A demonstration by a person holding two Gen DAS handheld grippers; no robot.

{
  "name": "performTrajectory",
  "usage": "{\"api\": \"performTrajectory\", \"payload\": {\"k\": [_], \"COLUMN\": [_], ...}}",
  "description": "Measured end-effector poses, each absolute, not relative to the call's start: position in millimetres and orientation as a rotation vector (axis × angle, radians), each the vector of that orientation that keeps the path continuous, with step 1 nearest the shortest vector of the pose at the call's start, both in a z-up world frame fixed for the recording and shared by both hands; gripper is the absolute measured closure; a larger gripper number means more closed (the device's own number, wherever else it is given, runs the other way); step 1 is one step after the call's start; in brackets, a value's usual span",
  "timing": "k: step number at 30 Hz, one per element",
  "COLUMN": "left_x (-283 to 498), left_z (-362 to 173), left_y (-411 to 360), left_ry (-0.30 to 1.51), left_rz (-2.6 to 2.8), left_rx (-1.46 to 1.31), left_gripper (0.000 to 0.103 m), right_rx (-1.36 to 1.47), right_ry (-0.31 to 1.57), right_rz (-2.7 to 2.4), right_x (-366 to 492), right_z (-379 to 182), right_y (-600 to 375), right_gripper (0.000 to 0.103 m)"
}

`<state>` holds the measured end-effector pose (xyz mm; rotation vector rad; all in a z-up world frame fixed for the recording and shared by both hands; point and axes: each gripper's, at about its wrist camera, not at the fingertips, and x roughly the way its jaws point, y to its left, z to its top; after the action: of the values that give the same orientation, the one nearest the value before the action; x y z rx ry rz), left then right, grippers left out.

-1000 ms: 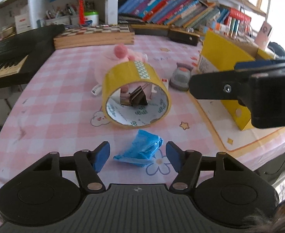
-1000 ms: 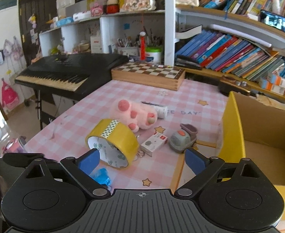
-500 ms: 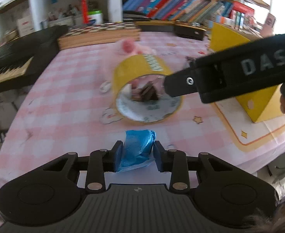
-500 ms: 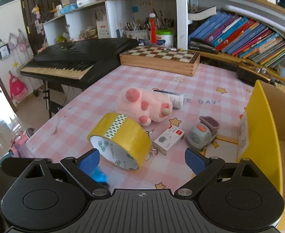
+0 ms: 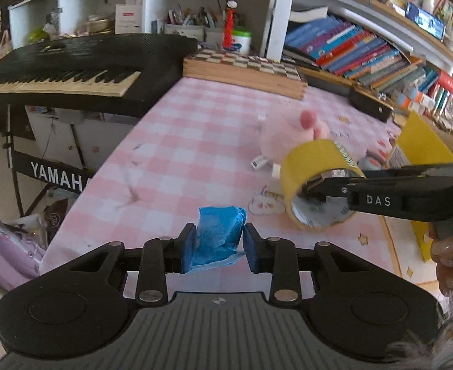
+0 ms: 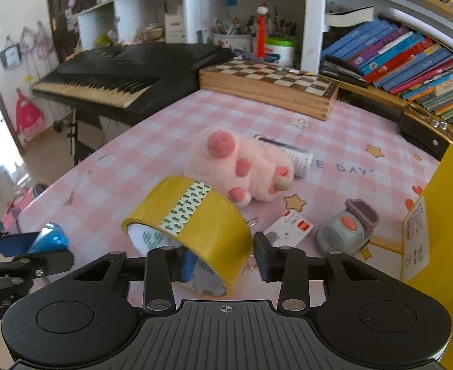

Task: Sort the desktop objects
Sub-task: 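Grasp the blue plastic bag with the left tool while the right tool grasps the yellow tape roll, then carry the blue bag and tape roll toward the yellow box with both tools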

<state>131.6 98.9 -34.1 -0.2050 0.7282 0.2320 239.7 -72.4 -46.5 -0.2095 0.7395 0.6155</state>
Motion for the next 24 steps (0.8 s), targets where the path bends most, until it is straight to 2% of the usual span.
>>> {"api": "performTrajectory", "payload": {"k": [1,7,24], "left_x": [132,135,102], "left_z": [-32,-24,2], "left_y": [99,98,85], "left_ry": [0.723,0.697,0.606], "left_rz": [0.232,0.214,0.098], "left_rx": [-0.21,-0.229,-0.27], "left_gripper": [0.072,0.072,0.074], "right_rx": [-0.198,-0.137,-0.047], "right_ry": [0.743,0.746,0.756], "right_rz": [0.609,0.604,0.587], "right_x": [242,241,195], "right_z": [-45,-35,-3], "right_y": [-75,-91,-129], "right_gripper": [0.087,0.095,0.095]}}
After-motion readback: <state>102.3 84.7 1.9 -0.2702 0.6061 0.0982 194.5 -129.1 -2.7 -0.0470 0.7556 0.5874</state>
